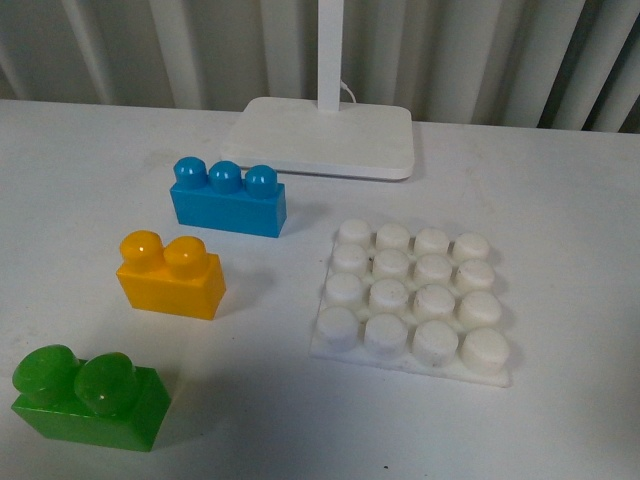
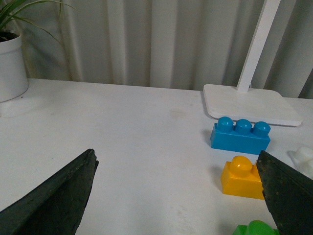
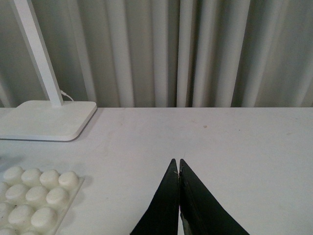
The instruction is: Insert yellow block into base center
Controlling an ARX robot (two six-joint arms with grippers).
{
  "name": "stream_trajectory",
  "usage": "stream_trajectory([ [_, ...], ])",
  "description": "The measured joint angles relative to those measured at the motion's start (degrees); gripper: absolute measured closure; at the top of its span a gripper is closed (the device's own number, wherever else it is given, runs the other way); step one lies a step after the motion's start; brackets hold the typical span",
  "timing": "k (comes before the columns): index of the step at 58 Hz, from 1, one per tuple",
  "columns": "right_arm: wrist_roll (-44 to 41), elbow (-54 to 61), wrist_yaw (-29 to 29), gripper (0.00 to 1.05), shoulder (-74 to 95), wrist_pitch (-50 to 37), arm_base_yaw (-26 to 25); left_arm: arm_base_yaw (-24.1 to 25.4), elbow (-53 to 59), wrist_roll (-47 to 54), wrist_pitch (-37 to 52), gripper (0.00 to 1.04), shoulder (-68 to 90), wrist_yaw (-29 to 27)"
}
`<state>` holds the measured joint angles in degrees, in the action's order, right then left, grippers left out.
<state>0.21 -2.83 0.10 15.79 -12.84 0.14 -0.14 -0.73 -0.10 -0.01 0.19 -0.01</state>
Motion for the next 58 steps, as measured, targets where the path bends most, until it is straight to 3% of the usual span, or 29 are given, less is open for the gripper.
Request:
stream_trajectory([
  [22, 0.0, 2.51, -0.02, 1.04, -5.88, 2.78, 0.0, 0.0, 0.0, 0.0, 0.0, 0.06, 0.0, 0.0],
  [28, -0.02, 2.49, -0.15, 1.04, -13.57, 12.22, -0.02, 0.0, 0.0, 0.0, 0.0, 0.06, 0.0, -0.11],
  [52, -0.04, 2.49, -0.15, 1.04, -15.54, 12.74, -0.02, 0.0, 0.0, 0.0, 0.0, 0.06, 0.0, 0.0],
  [58, -0.11, 2.49, -0.15, 0.85, -15.56, 12.74, -0.02, 0.0, 0.0, 0.0, 0.0, 0.06, 0.0, -0.02],
])
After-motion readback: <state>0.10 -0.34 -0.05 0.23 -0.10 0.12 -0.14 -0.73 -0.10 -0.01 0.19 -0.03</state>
